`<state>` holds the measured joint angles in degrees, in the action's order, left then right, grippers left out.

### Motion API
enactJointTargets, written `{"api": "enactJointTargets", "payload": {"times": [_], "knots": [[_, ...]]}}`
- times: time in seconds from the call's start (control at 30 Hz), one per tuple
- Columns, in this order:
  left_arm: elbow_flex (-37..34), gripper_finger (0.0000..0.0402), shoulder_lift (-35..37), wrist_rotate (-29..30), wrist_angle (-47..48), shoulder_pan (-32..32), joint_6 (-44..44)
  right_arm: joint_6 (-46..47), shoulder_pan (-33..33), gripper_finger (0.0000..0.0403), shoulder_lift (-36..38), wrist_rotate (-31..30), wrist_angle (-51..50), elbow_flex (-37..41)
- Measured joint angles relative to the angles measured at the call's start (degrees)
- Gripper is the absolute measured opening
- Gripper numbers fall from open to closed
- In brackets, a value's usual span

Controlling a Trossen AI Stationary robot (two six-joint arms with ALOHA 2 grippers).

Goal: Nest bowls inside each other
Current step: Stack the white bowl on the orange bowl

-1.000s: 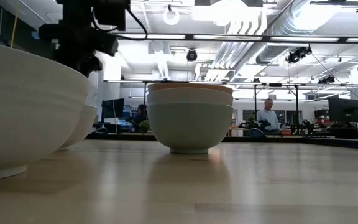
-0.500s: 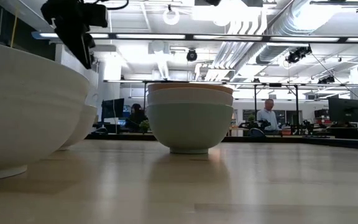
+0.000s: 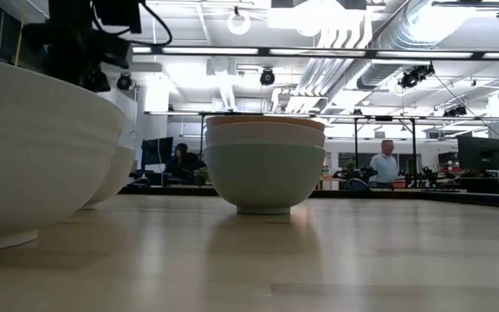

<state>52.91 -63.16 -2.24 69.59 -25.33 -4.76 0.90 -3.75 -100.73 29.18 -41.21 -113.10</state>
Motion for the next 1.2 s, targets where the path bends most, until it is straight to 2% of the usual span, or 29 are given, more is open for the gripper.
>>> {"api": "enactJointTargets", "payload": {"times": [0.17, 0.43, 0.9, 1.03, 1.2], "knots": [[-1.78, 0.0184, -0.04, -2.3, -1.64, 0.31, 0.74, -2.18, 0.02, 0.011, 0.0, -0.01, -0.07, 0.0], [-1.78, 0.0184, -0.85, -2.73, -4.32, 0.31, 2.79, -2.27, 0.0, 0.011, 0.0, -0.05, -0.07, 0.0], [-1.78, 0.0182, -13.03, -5.99, -10.03, 0.34, 1.85, -1.32, 0.04, 0.011, 1.53, 1.54, -0.28, 0.0], [-1.78, 0.0162, -15.63, -6.21, -11.51, 0.36, 0.79, -1.06, 0.04, 0.011, 4.14, 1.56, -0.58, 0.0], [-1.78, 0.0118, -17.13, -6.73, -13.3, 0.36, -0.19, -1.34, 0.04, 0.011, 8.54, 1.29, -0.45, 0.0]]}}
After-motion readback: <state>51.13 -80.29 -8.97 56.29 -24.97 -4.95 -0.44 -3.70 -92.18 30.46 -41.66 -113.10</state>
